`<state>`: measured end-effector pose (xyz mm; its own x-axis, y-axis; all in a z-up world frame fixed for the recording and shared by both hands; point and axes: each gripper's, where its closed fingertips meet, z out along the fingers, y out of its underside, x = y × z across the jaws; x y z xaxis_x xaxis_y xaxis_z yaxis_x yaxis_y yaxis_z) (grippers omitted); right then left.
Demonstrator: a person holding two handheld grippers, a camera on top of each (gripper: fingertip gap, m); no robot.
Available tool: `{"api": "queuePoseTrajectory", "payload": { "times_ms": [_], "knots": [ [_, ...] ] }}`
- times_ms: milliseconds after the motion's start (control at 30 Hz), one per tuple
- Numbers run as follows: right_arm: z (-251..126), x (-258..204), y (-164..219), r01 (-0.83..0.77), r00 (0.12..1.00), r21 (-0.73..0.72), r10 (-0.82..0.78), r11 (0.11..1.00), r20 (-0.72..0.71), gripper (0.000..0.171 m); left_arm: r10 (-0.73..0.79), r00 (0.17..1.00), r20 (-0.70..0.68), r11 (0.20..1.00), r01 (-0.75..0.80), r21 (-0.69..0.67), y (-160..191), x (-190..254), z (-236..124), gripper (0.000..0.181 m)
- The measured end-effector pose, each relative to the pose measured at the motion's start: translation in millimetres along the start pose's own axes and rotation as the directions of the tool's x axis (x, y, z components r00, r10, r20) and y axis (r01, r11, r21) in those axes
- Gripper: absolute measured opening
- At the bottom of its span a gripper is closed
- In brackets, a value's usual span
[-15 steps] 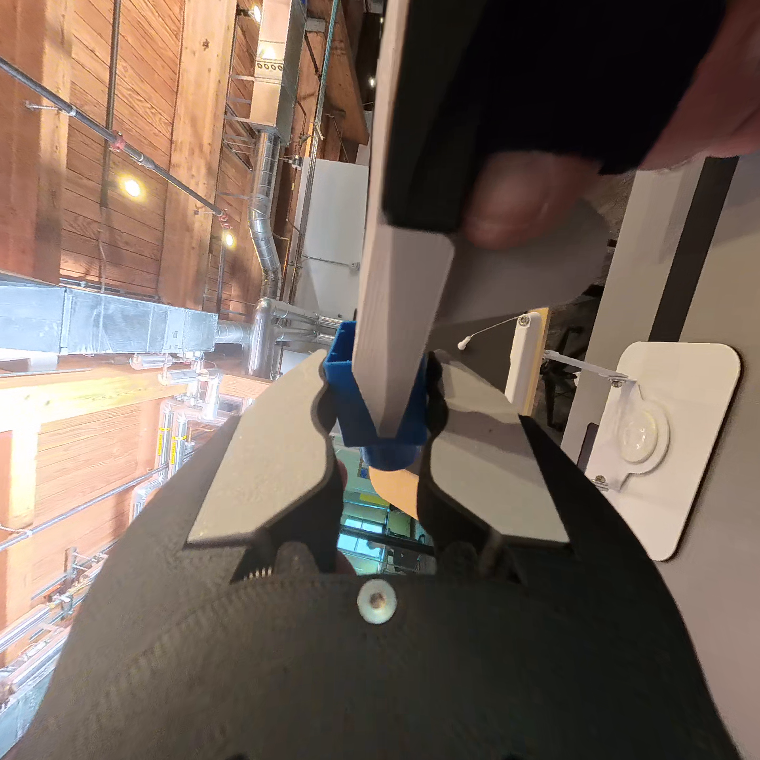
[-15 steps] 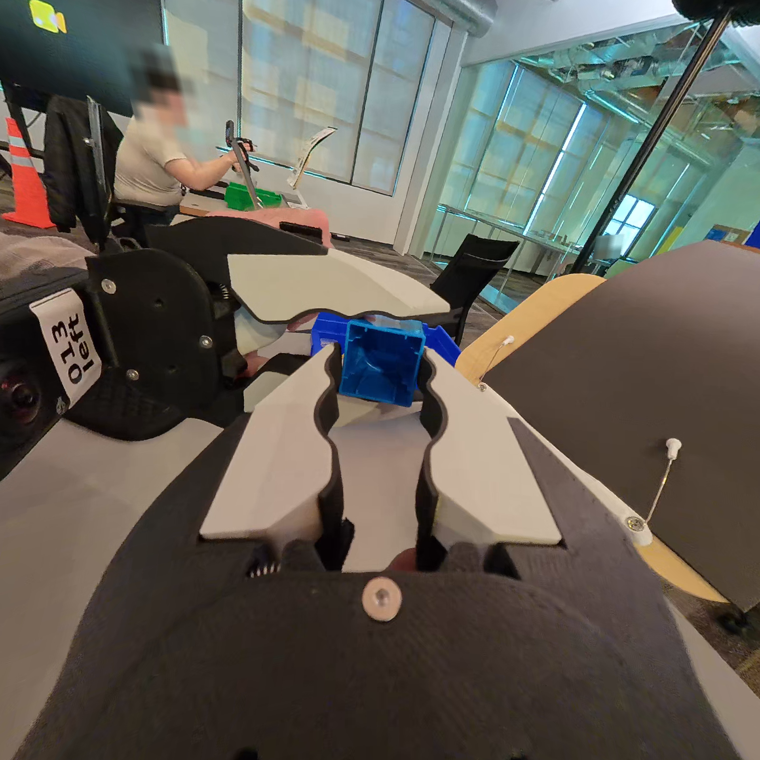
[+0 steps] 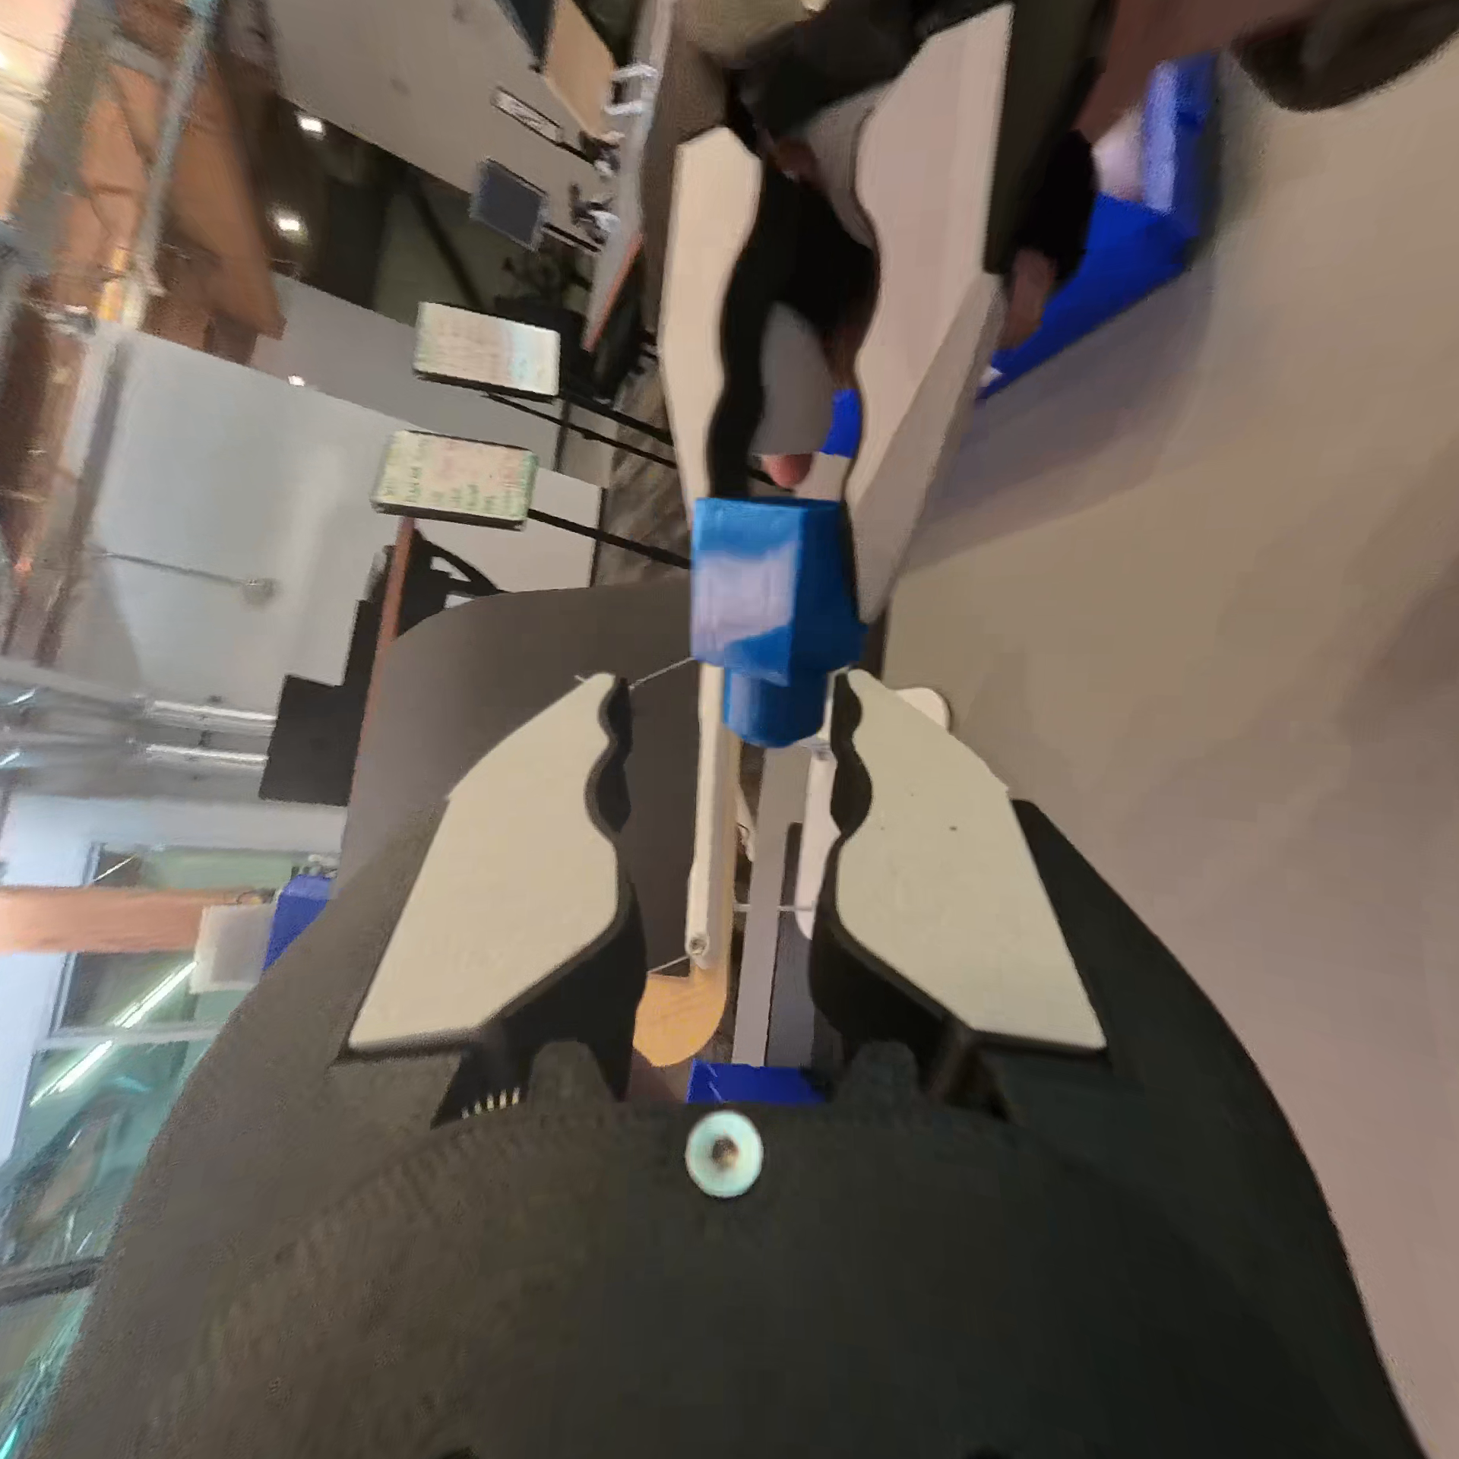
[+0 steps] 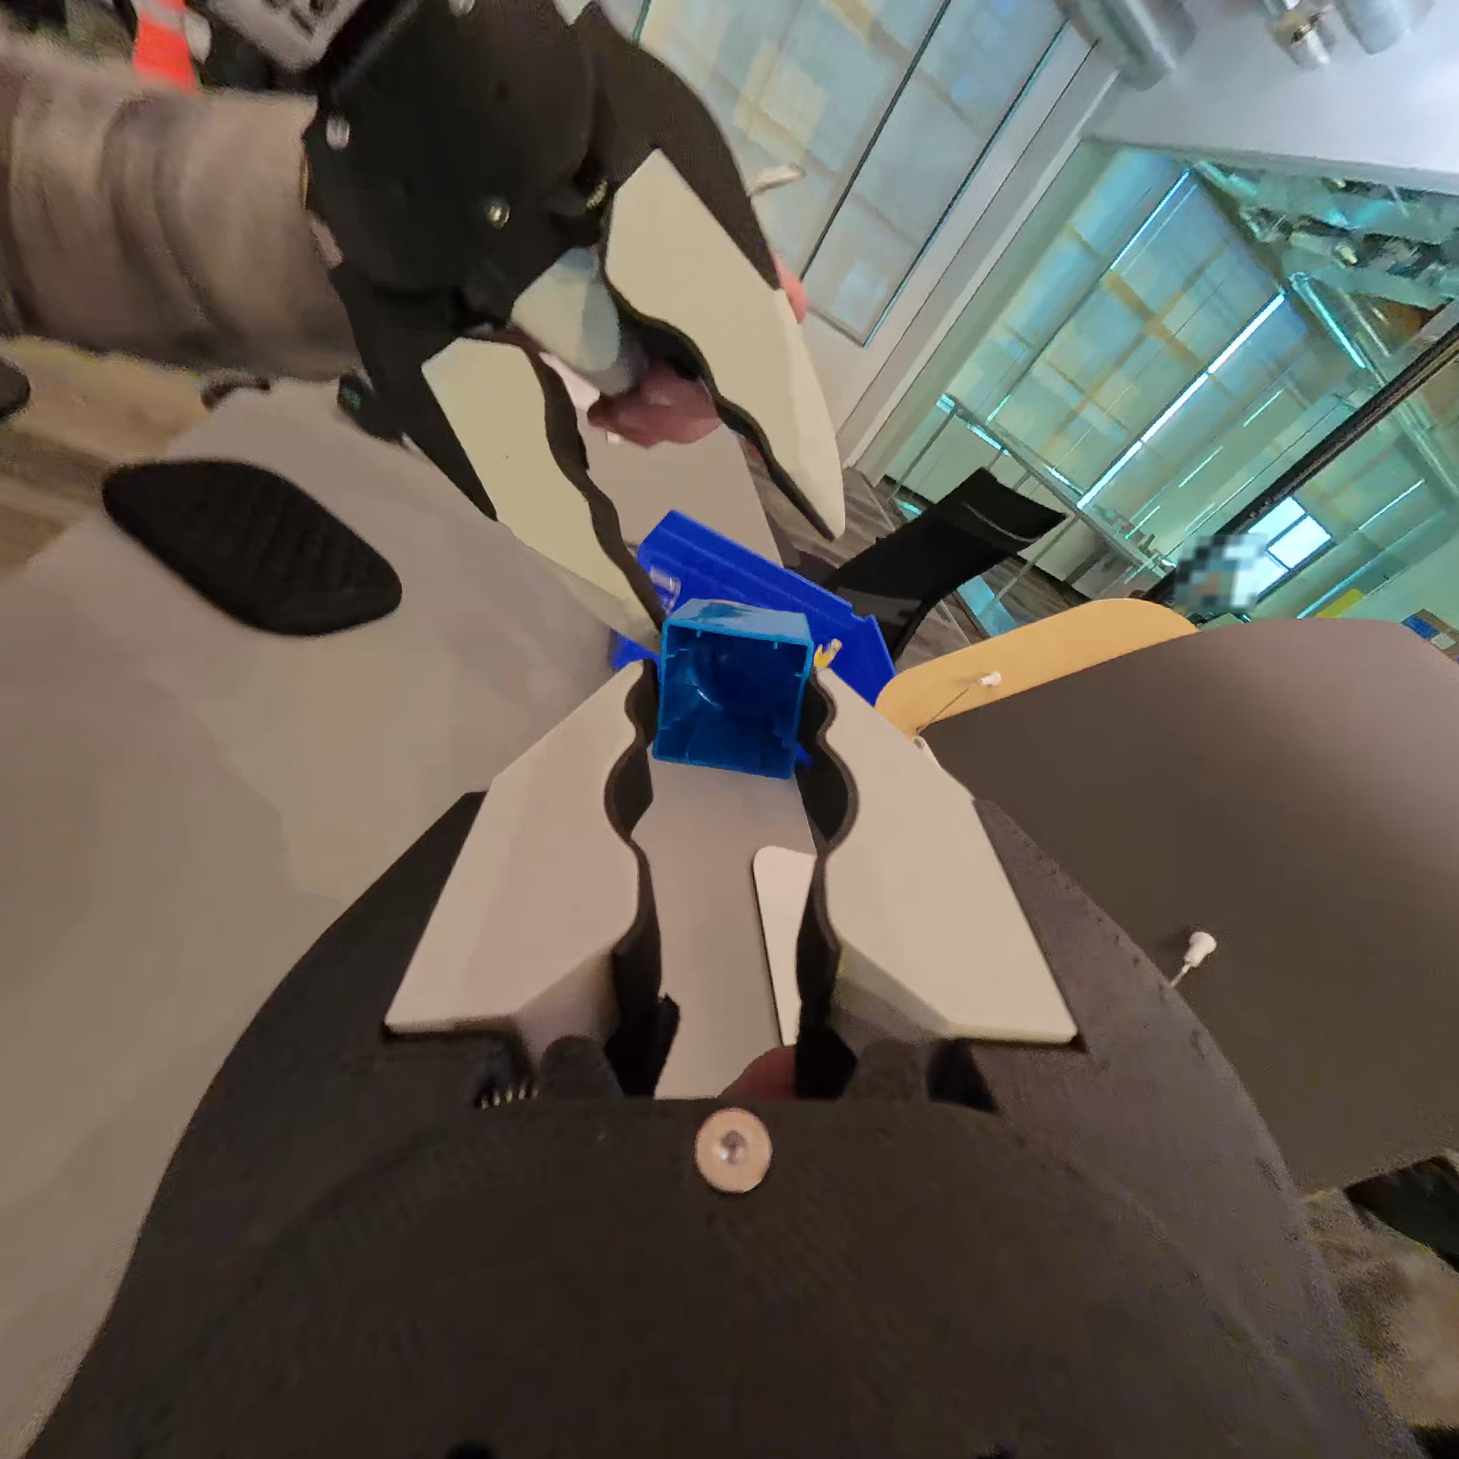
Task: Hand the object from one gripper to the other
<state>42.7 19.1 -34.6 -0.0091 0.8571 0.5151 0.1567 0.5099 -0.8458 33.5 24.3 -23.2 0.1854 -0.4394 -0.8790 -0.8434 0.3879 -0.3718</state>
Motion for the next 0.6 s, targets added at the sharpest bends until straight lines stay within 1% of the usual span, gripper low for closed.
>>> {"api": "queuePoseTrajectory", "payload": {
  "times_ms": [133, 233, 267, 367, 600],
  "knots": [
    [3.8, -15.7, 8.1, 0.117, 0.993, -0.081, -0.114, 0.990, 0.043, 0.032, 0.070, 0.982, -0.174, 0.996, -0.079, -0.041, 2.5, 32.4, 7.2, 0.050],
    [7.3, -23.6, 16.1, 0.214, 0.976, -0.139, -0.207, 0.967, 0.062, 0.033, 0.112, 0.971, -0.211, 0.990, -0.127, -0.063, 6.4, 39.9, 10.6, 0.044],
    [8.2, -25.5, 18.4, 0.240, 0.970, -0.155, -0.232, 0.958, 0.066, 0.033, 0.118, 0.969, -0.218, 0.989, -0.134, -0.062, 6.4, 40.6, 10.9, 0.039],
    [8.1, -27.8, 21.6, 0.292, 0.956, -0.190, -0.283, 0.937, 0.071, 0.033, 0.145, 0.962, -0.231, 0.985, -0.161, -0.056, 5.0, 43.6, 11.3, 0.037],
    [5.4, -28.1, 23.3, 0.321, 0.947, -0.214, -0.313, 0.923, 0.071, 0.033, 0.198, 0.961, -0.193, 0.976, -0.211, -0.048, 2.7, 43.8, 13.2, 0.036]
  ]
}}
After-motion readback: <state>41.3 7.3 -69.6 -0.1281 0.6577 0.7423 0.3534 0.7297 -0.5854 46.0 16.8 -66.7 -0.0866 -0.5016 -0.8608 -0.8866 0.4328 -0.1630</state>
